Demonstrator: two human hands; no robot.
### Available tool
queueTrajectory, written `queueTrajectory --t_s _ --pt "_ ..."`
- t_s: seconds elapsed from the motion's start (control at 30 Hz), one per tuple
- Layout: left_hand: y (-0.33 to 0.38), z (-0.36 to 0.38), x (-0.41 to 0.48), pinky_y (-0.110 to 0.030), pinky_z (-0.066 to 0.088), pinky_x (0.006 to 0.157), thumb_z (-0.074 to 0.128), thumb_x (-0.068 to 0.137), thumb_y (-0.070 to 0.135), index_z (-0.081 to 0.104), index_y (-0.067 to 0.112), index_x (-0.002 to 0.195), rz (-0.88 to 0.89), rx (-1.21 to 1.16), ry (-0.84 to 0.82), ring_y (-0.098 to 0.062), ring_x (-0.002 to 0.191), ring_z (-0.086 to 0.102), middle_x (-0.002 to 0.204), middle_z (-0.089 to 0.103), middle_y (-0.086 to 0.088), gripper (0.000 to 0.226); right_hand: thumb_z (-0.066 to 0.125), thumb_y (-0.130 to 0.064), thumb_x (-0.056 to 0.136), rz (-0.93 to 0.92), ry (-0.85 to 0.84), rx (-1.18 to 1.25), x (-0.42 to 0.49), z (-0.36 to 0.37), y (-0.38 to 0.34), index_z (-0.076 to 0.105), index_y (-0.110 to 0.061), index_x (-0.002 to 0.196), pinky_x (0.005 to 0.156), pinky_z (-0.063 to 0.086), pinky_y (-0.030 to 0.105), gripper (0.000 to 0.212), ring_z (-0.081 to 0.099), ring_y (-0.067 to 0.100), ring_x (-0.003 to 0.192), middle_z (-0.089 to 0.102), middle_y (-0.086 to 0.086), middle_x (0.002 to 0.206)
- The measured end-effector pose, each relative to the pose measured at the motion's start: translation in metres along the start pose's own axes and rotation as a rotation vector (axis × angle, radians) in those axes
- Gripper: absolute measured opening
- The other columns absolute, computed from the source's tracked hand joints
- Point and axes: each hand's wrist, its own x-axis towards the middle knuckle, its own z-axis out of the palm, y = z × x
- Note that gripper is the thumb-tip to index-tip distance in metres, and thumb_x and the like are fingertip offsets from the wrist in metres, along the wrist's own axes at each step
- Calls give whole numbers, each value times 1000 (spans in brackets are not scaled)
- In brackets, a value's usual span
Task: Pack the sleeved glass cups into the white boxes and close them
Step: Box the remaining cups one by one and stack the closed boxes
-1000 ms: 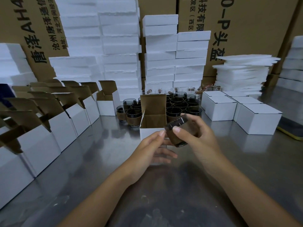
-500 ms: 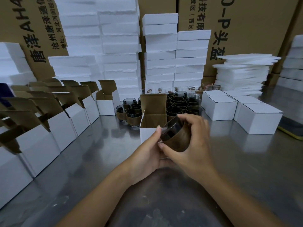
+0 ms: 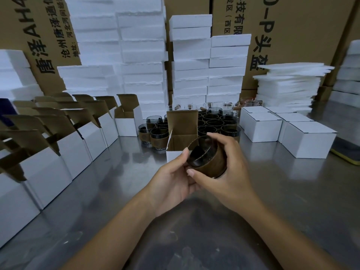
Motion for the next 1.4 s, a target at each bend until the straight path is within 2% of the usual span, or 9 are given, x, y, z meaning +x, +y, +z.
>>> queueTrajectory --t_s 0.13,0.23,0.4,0.53,0.8,0.97,1.13,1.23,1.4 --pt "2 1 -1 -29 48 92 57 79 47 70 24 110 17 42 -4 -17 108 62 115 68 -4 41 77 -44 61 -5 2 31 0 0 1 36 -51 119 87 36 4 71 49 -2 110 44 -33 116" --pt "0 1 -1 -30 47 91 64 82 38 66 20 115 57 51 11 -24 109 53 118 64 -8 38 79 -42 61 -7 7 65 1 0 2 35 -53 118 84 40 6 74 55 0 106 50 -27 114" --pt "0 -2 -1 -23 51 76 81 70 36 57 20 126 115 109 -20 -15 96 62 118 63 -8 63 78 -36 59 -12 -6 73 1 0 2 34 -51 116 81 47 15 74 59 3 101 53 -23 112" --pt "0 -3 -1 -22 51 73 80 72 30 48 19 134 144 128 -41 -15 98 63 119 62 -8 71 80 -25 59 -43 -21 60 -1 -2 5 34 -45 121 84 45 12 79 55 2 105 48 -23 118" --pt "1 -1 -2 -24 52 76 83 66 37 53 20 131 140 132 -1 -17 96 61 119 64 -9 74 77 -35 60 4 -28 56 0 -3 3 34 -48 117 81 43 9 73 57 0 101 51 -25 113" --pt "1 -2 -3 -36 46 93 56 86 43 54 24 131 84 139 -8 -23 109 57 129 58 -15 49 78 -40 59 168 -41 217 2 -6 2 44 -40 111 78 42 4 62 58 -6 98 58 -30 104" --pt "1 -1 -2 -29 50 78 52 85 39 63 31 118 47 154 11 -16 87 62 105 64 -7 36 77 -52 65 416 -4 422 8 -8 1 53 -29 104 73 47 9 51 60 -9 86 65 -14 91" --pt "0 -2 -2 -27 51 73 54 83 35 56 26 127 46 194 35 -17 82 63 93 64 -5 45 59 -66 54 572 -14 480 13 -9 0 58 -24 99 73 51 19 62 62 -1 84 65 -7 94" --pt "-3 0 -3 -25 51 70 57 80 31 53 18 128 42 240 48 -16 77 63 82 63 -3 49 53 -75 47 817 -96 550 16 -12 1 64 -16 104 63 48 25 83 65 10 81 71 1 91"
